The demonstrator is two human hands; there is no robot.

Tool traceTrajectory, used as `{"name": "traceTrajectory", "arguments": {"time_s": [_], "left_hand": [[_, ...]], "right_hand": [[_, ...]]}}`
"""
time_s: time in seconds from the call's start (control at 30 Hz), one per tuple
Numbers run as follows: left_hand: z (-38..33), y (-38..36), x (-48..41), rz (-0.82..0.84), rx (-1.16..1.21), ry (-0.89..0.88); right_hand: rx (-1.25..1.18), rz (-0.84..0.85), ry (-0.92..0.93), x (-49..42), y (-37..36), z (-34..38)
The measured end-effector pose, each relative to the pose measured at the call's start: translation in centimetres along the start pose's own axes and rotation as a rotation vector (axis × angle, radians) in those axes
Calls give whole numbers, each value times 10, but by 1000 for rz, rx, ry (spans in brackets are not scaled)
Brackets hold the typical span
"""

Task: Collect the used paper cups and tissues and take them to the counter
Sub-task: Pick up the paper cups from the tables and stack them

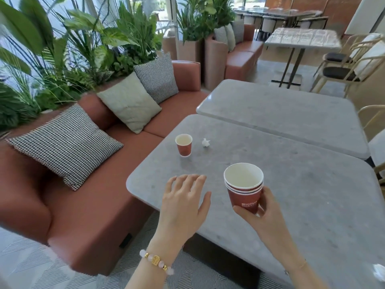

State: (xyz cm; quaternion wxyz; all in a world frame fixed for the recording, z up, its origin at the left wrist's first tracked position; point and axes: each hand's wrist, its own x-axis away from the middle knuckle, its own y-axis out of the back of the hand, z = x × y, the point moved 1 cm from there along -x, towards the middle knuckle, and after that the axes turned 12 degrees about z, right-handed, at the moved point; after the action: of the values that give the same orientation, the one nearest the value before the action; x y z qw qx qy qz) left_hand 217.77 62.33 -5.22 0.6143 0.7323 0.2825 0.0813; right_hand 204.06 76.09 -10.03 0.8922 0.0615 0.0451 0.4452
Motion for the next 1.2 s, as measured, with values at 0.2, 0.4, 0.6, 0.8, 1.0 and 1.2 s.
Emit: {"name": "traceTrajectory", "arguments": {"time_s": [0.2, 0.4, 0.6, 0.8, 1.0, 1.2], "left_hand": [[36, 10, 8, 7, 8, 24], [63, 5, -1, 10, 12, 47], [87, -8, -33, -5, 5, 56], [106, -27, -88, 26, -9, 45], [119, -53, -128, 75, 18, 64], [125, -74, -151, 123, 33, 58]], "right_hand": [[26, 28, -34, -13, -37, 0], [10, 60, -56, -42, -53, 1], [-19, 66, -77, -84, -60, -2], [-53, 60, -136, -132, -56, -16], [-54, 66, -183, -171, -48, -26], [-48, 53, -203, -195, -44, -33]]}}
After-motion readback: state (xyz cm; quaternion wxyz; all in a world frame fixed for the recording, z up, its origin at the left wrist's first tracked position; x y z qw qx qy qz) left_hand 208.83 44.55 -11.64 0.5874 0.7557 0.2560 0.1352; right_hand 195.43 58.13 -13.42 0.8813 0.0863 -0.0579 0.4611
